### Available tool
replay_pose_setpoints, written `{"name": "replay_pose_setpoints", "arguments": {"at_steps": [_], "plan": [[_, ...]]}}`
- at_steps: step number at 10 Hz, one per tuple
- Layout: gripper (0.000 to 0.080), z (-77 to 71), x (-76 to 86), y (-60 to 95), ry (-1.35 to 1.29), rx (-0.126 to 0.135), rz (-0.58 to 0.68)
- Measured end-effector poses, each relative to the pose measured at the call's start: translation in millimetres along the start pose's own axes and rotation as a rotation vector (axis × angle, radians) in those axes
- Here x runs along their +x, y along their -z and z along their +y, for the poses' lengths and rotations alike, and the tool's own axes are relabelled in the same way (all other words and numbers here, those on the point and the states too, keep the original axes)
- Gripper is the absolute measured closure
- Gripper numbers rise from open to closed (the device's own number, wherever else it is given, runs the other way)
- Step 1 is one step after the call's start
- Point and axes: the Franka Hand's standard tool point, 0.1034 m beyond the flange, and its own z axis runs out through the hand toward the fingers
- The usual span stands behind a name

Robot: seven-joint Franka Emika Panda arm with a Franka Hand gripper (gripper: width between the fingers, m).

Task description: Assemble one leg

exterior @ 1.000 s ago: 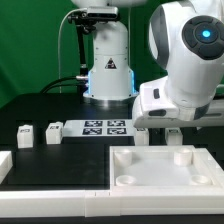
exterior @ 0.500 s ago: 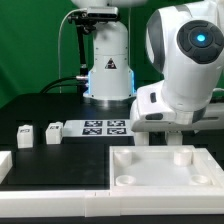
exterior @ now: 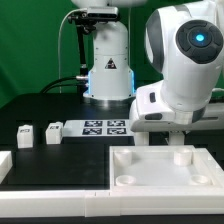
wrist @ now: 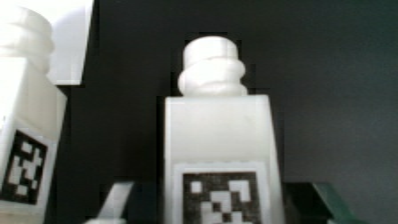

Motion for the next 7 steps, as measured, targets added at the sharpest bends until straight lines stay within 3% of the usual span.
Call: {"name": "replay_pose_setpoints", "arguments": {"at_steps": [5, 7], "plan": [[0.0512, 0.0, 0.0, 0.0, 0.000, 0.000, 0.000], [0.0511, 0.0, -6.6, 8.5, 0.002, -0.002, -0.006]]}}
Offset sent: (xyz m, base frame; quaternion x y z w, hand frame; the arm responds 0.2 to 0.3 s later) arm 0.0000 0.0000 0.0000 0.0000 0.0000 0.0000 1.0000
